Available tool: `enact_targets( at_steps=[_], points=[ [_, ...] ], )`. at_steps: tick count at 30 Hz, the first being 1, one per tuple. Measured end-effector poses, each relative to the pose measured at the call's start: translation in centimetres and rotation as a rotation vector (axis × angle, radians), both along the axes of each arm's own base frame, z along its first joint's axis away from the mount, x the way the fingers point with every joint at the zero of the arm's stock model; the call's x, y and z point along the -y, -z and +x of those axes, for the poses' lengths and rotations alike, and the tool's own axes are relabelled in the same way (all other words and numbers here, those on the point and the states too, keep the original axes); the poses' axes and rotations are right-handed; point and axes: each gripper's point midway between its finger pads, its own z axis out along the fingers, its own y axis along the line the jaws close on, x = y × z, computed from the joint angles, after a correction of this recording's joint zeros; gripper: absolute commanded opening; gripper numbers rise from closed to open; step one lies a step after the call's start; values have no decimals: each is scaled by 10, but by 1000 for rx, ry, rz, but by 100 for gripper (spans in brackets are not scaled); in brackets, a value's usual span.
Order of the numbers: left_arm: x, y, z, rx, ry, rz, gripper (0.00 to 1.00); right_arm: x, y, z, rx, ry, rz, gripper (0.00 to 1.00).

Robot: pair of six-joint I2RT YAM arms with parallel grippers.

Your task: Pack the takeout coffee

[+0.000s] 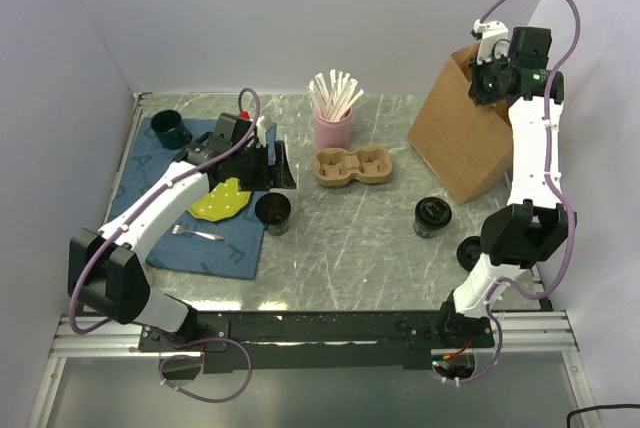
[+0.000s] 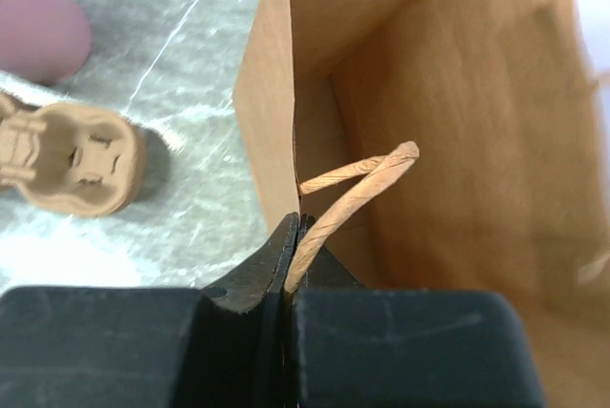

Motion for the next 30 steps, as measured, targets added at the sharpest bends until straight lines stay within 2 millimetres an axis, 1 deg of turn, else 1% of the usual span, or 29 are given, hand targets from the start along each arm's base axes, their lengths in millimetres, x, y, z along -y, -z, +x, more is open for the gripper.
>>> enact_targets(
  at_steps=[3,6,10,13,16,18,19,22,26,30],
  points=[
    [1,-3,2,-5,-6,-1,86,5,-11,4,35,16,-25,0],
    [0,-3,4,-4,-17,5,87,11,-26,6,80,32,-57,0],
    [-2,-2,3,-11,-23,12,87,15,-46,0,133,40,-99,0],
    [-1,-4,4,-7,-24,10,87,16,-67,-8,187,42,-138,0],
    [-2,-7,3,-1,-24,6,87,16,-92,-15,260,45,-170,0],
    [-1,-10,3,6,-27,0,87,11,-111,-20,318,35,-186,0],
    [-2,-11,3,8,-29,-2,87,7,-120,-23,345,26,-192,0],
    [-5,-15,4,19,-49,5,88,-14,-150,-37,435,-36,-231,0],
    [-14,-23,12,44,-102,51,88,-66,-186,-58,545,-179,-242,0],
    [-25,-44,29,105,-176,95,91,-108,-227,-82,666,-294,-230,0]
  ],
)
